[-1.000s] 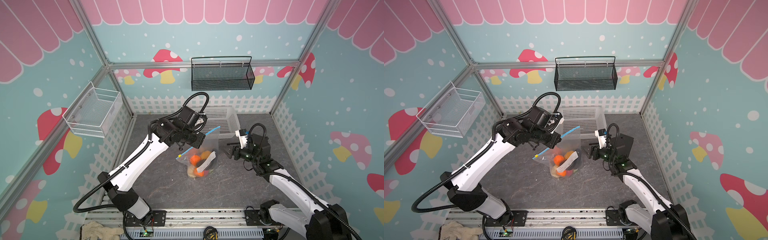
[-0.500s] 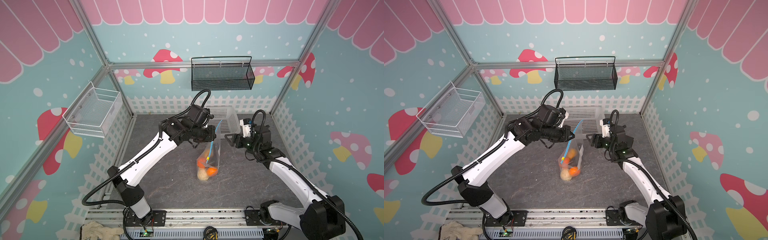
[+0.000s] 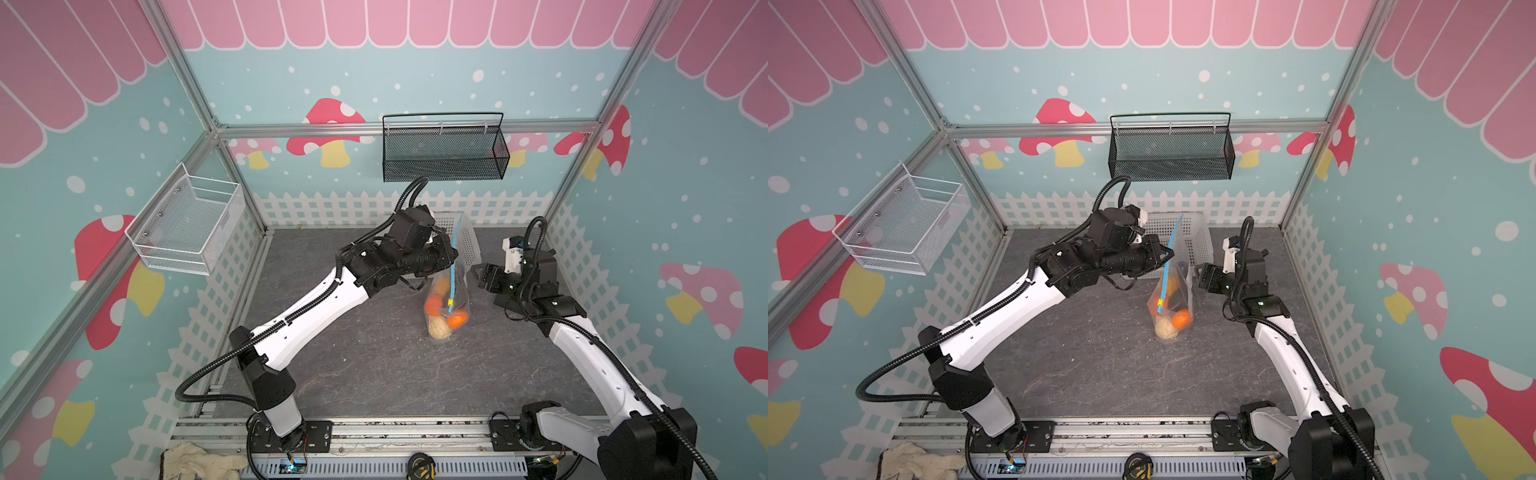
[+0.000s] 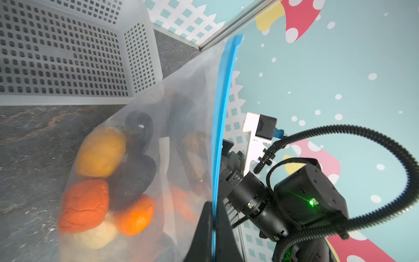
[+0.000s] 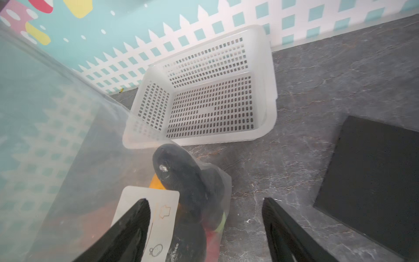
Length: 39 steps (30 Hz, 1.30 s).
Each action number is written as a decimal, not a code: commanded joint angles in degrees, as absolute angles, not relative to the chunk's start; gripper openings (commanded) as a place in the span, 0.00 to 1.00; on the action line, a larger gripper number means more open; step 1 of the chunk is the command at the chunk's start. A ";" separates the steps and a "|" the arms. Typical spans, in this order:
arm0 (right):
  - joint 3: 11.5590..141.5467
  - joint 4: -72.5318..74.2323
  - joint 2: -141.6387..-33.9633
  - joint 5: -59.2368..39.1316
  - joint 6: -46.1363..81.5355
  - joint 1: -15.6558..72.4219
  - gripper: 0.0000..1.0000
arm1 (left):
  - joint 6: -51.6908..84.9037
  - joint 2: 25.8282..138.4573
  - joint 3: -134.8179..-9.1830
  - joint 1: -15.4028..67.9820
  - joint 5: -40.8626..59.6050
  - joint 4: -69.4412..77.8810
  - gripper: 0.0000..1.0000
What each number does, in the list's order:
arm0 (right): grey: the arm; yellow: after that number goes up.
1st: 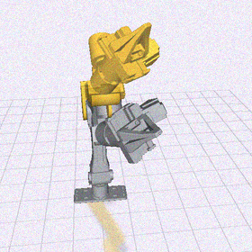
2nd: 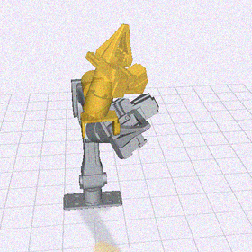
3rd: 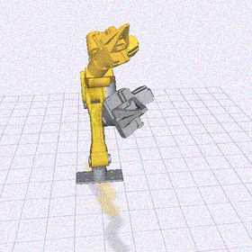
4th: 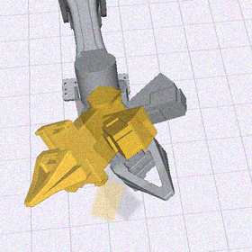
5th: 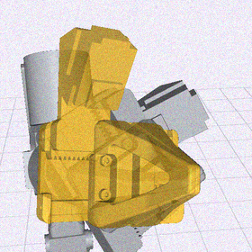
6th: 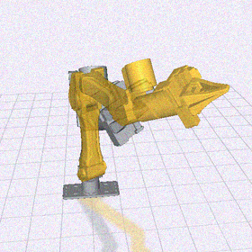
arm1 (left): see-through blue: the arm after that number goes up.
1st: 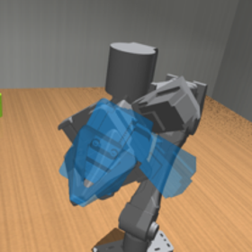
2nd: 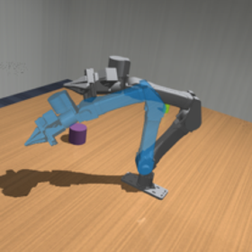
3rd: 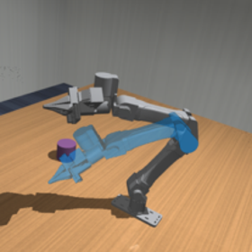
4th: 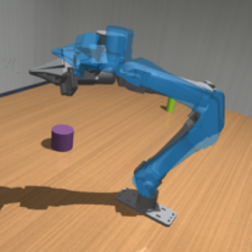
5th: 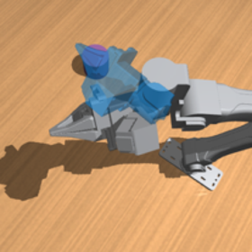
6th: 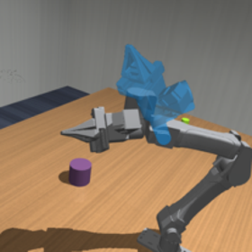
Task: Place the food in the zip-top bag and seal the zipper
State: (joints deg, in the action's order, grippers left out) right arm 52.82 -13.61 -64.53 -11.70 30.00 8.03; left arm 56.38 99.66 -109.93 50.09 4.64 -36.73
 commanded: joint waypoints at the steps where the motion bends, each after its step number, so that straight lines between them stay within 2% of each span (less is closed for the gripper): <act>1: 54.52 -16.01 -63.14 -8.59 28.53 6.18 0.82 | 63.05 100.63 -108.28 52.21 -0.12 -28.55 0.00; 6: 56.00 -18.21 -61.76 -5.10 26.66 3.65 0.84 | 67.60 102.76 -106.65 54.92 -2.91 -22.20 0.00; 15: 57.43 -17.93 -62.04 -7.95 26.64 1.49 0.87 | 70.39 107.86 -111.54 57.76 -1.85 -18.22 0.00; 28: 56.13 -13.48 -64.31 -16.93 28.68 1.37 0.88 | 75.58 94.98 -81.40 50.34 -1.50 -11.86 0.00; 36: 54.72 -11.39 -66.43 -22.98 29.39 1.84 0.87 | 76.12 89.29 -68.99 45.33 0.48 -10.52 0.00; 39: 53.38 -11.38 -66.77 -23.38 28.66 2.59 0.84 | 75.55 87.60 -65.24 43.55 1.39 -10.35 0.00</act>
